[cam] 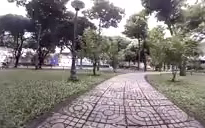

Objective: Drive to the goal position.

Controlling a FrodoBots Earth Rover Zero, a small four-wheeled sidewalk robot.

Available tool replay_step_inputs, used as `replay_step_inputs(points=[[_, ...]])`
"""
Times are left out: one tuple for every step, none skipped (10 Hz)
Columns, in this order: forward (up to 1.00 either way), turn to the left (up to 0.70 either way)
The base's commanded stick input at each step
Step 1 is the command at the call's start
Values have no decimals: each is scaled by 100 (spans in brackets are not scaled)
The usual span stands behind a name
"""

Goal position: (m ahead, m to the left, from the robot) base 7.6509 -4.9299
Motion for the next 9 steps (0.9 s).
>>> replay_step_inputs(points=[[100, -27], [100, -27], [100, 0], [100, 0], [100, -6], [100, -27], [100, -18], [100, 0], [100, 0]])
